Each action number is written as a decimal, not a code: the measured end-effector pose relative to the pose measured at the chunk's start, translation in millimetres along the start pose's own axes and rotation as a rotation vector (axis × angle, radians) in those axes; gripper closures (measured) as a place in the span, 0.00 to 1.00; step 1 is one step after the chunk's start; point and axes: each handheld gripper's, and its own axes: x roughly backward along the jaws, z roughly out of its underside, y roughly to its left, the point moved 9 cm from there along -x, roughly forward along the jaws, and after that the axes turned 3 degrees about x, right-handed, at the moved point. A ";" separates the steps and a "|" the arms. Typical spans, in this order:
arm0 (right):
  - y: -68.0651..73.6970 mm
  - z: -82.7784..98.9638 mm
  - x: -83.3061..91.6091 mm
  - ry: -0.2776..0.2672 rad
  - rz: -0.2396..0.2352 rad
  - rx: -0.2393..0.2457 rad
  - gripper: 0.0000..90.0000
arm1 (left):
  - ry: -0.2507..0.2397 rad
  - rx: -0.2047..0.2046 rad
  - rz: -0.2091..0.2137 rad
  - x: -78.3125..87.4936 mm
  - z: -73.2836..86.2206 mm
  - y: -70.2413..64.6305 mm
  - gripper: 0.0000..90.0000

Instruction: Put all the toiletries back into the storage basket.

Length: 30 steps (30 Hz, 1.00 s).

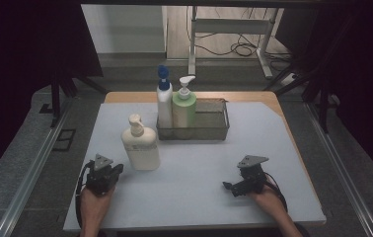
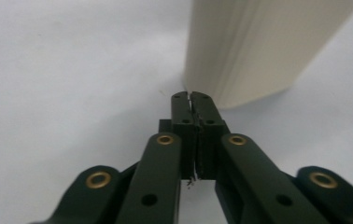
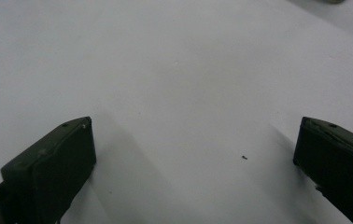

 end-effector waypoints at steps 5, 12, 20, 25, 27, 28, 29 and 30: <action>0.0 0.0 0.0 0.000 0.000 0.000 0.00 | -0.004 0.012 0.013 -8.2 -7.4 4.8 0.99; 0.0 0.0 0.0 0.000 0.000 0.000 0.00 | 0.013 -0.011 0.006 -29.2 -17.0 10.2 0.99; 0.0 0.0 0.0 0.000 0.000 0.000 0.00 | -0.002 -0.031 0.025 -45.8 -25.8 8.4 0.99; 0.0 0.0 0.0 -0.001 0.000 0.000 0.00 | -0.014 -0.017 0.044 -47.5 -26.7 8.9 0.99; 0.0 0.0 0.0 -0.001 0.000 0.000 0.00 | -0.018 -0.012 0.054 -46.8 -25.9 8.6 0.99; 0.0 0.0 0.0 0.000 0.000 0.000 0.00 | -0.018 -0.012 0.056 -46.4 -25.6 8.3 0.99; 0.0 0.0 0.0 0.000 -0.001 0.000 0.00 | -0.018 -0.012 0.058 -45.9 -25.3 7.9 0.99; 0.0 0.0 0.0 -0.001 0.000 0.000 0.00 | -0.019 -0.012 0.060 -45.6 -25.0 7.5 0.99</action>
